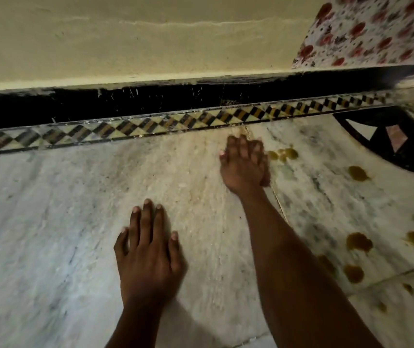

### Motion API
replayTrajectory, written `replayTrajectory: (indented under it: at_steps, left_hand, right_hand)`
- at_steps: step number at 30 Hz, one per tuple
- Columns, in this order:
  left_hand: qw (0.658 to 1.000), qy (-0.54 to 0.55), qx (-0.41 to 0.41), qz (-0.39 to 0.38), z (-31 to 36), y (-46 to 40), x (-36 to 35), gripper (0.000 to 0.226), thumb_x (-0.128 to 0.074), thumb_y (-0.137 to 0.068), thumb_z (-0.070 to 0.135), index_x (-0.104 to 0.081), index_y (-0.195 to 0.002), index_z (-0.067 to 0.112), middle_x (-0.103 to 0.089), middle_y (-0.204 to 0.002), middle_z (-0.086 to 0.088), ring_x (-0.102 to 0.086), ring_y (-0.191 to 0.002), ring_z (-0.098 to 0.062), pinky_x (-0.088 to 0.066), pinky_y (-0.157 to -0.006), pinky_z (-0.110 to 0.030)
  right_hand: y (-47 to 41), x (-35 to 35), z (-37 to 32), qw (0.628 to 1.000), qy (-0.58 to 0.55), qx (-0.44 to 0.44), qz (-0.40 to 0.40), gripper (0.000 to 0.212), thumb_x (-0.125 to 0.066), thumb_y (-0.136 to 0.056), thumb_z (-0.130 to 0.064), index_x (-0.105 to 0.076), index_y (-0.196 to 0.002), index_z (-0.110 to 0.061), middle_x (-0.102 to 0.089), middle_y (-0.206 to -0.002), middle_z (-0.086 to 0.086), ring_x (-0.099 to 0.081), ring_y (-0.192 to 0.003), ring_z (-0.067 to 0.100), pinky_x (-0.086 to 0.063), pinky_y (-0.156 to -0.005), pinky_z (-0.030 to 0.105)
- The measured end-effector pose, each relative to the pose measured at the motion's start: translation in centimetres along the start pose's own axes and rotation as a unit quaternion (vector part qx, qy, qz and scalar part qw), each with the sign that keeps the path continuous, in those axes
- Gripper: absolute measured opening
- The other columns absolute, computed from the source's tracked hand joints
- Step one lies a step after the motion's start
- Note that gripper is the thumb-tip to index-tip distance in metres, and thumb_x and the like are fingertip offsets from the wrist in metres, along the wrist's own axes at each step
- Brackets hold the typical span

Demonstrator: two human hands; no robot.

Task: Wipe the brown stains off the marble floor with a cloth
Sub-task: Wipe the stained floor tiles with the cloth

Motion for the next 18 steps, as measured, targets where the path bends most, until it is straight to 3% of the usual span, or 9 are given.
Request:
replayTrajectory:
  at_steps: [4,7,9,11,14,16,18]
  left_hand:
    - [1.000,-0.009,0.002,0.006,0.0,-0.1,0.2,0.066,-0.031,-0.106,0.046,-0.035,-0.167,0.020,-0.023,-0.178,-0.002,-0.018,-0.166,-0.022,-0.024,-0.126,-0.050]
    - [1.000,-0.012,-0.001,-0.001,0.1,-0.2,0.0,0.066,-0.030,-0.107,0.045,-0.032,-0.168,0.020,-0.019,-0.179,-0.002,-0.015,-0.167,-0.022,-0.023,-0.127,-0.051]
    - [1.000,-0.010,-0.004,-0.001,0.0,-0.1,-0.1,0.067,-0.030,-0.107,0.045,-0.030,-0.169,0.020,-0.018,-0.180,-0.002,-0.014,-0.167,-0.022,-0.023,-0.127,-0.051]
    - [1.000,-0.009,-0.008,0.004,0.1,-0.1,0.0,0.067,-0.030,-0.106,0.045,-0.029,-0.169,0.020,-0.016,-0.180,-0.002,-0.013,-0.167,-0.022,-0.022,-0.127,-0.051]
    - [1.000,-0.009,-0.005,-0.001,0.0,-0.1,-0.3,0.067,-0.027,-0.107,0.046,-0.027,-0.169,0.021,-0.014,-0.180,-0.002,-0.011,-0.167,-0.022,-0.022,-0.127,-0.051]
    - [1.000,-0.011,-0.011,-0.008,-0.1,-0.1,-0.3,0.067,-0.025,-0.108,0.047,-0.024,-0.170,0.021,-0.012,-0.181,-0.002,-0.009,-0.168,-0.022,-0.022,-0.127,-0.052]
    - [1.000,-0.001,-0.013,-0.009,-0.2,-0.1,-0.1,0.067,-0.026,-0.108,0.047,-0.024,-0.170,0.021,-0.012,-0.181,-0.002,-0.009,-0.168,-0.022,-0.022,-0.127,-0.052]
  right_hand:
    - [3.2,-2.8,-8.2,0.977,0.050,0.206,-0.035,0.062,-0.021,-0.113,-0.053,-0.005,-0.169,-0.035,0.005,-0.179,-0.004,0.013,-0.163,0.034,0.004,-0.130,0.058]
    - [9.7,-2.9,-6.4,0.949,0.078,0.304,-0.018,0.059,-0.022,-0.112,-0.053,-0.011,-0.168,-0.041,-0.006,-0.179,-0.010,0.003,-0.165,0.025,0.001,-0.131,0.051]
    - [8.3,-1.9,-1.6,0.961,0.097,0.258,-0.017,0.057,-0.018,-0.112,-0.053,-0.008,-0.167,-0.045,-0.005,-0.179,-0.008,0.000,-0.165,0.027,-0.001,-0.131,0.055]
    - [3.4,0.5,4.0,0.987,0.087,0.133,0.015,0.058,-0.013,-0.110,-0.053,-0.008,-0.167,-0.042,-0.007,-0.179,0.001,-0.005,-0.164,0.036,-0.005,-0.129,0.066]
    - [-3.2,3.0,7.0,0.998,0.004,-0.058,0.016,0.063,-0.019,-0.111,-0.057,0.000,-0.168,-0.039,0.006,-0.179,0.000,0.012,-0.162,0.038,0.003,-0.129,0.064]
    - [-4.8,2.6,3.3,0.999,-0.008,-0.042,-0.008,0.064,-0.022,-0.111,-0.053,0.000,-0.169,-0.035,0.009,-0.179,0.000,0.015,-0.162,0.038,0.004,-0.129,0.062]
    - [-2.9,0.9,-2.1,0.995,0.034,0.087,-0.040,0.063,-0.018,-0.112,-0.054,0.001,-0.169,-0.036,0.011,-0.178,-0.002,0.015,-0.163,0.036,0.004,-0.130,0.060]
Point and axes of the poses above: each hand's wrist, its own y-axis away from the middle knuckle, its own x-axis out of the back of the hand, z = x × y, the point moved 9 cm from there along -y, towards the middle knuckle
